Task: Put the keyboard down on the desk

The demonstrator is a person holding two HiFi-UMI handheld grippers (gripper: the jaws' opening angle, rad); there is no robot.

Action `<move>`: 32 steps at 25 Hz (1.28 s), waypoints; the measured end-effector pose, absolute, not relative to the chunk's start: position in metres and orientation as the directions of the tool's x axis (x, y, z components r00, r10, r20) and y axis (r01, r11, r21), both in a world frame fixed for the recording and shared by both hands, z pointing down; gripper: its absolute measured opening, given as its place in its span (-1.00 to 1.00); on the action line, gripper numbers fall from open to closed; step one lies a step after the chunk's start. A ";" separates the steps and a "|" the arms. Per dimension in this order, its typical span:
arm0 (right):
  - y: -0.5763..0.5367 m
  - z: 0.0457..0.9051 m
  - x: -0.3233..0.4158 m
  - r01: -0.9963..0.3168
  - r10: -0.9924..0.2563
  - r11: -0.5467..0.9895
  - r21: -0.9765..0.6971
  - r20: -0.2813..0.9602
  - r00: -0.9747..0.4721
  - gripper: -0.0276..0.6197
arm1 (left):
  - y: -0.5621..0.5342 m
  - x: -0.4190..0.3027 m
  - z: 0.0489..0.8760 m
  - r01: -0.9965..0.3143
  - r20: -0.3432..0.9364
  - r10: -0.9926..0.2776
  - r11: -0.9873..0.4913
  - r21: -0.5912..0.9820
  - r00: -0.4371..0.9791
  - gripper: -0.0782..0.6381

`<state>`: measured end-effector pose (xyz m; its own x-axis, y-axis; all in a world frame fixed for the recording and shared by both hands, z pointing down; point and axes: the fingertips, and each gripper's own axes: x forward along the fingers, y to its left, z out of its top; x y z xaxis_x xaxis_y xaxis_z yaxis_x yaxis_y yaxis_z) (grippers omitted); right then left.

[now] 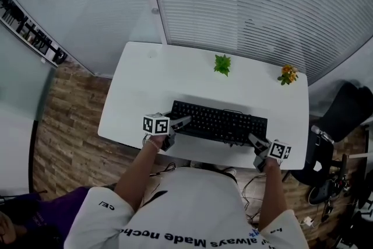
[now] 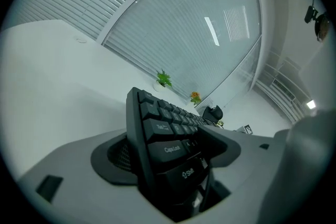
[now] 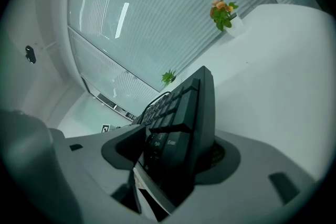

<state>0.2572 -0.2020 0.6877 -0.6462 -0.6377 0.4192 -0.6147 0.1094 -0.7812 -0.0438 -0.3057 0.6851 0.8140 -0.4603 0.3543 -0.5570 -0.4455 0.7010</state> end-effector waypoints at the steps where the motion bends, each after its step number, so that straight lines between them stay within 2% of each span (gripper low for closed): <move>1: -0.202 0.692 0.259 -0.637 -0.636 0.105 -0.764 0.441 -0.634 0.01 | -0.306 -0.045 0.690 -0.568 0.365 -0.465 -0.438 0.697 0.806 0.22; 15: -0.206 0.731 0.263 -0.731 -0.616 -0.011 -0.683 0.580 -0.533 0.23 | -0.299 -0.049 0.732 -0.682 0.501 -0.484 -0.343 0.646 0.718 0.31; 19: -0.205 0.743 0.267 -0.756 -0.609 -0.049 -0.653 0.619 -0.495 0.30 | -0.298 -0.047 0.739 -0.713 0.539 -0.476 -0.363 0.599 0.695 0.33; 32: -0.205 0.750 0.270 -0.787 -0.594 -0.109 -0.607 0.675 -0.438 0.42 | -0.299 -0.045 0.739 -0.744 0.571 -0.481 -0.357 0.565 0.665 0.34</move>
<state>0.2704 -0.2048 0.7504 -0.4380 -0.5942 0.6746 -0.7871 -0.1090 -0.6071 -0.0452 -0.2990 0.7389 0.6652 -0.4809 0.5712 -0.7436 -0.3569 0.5654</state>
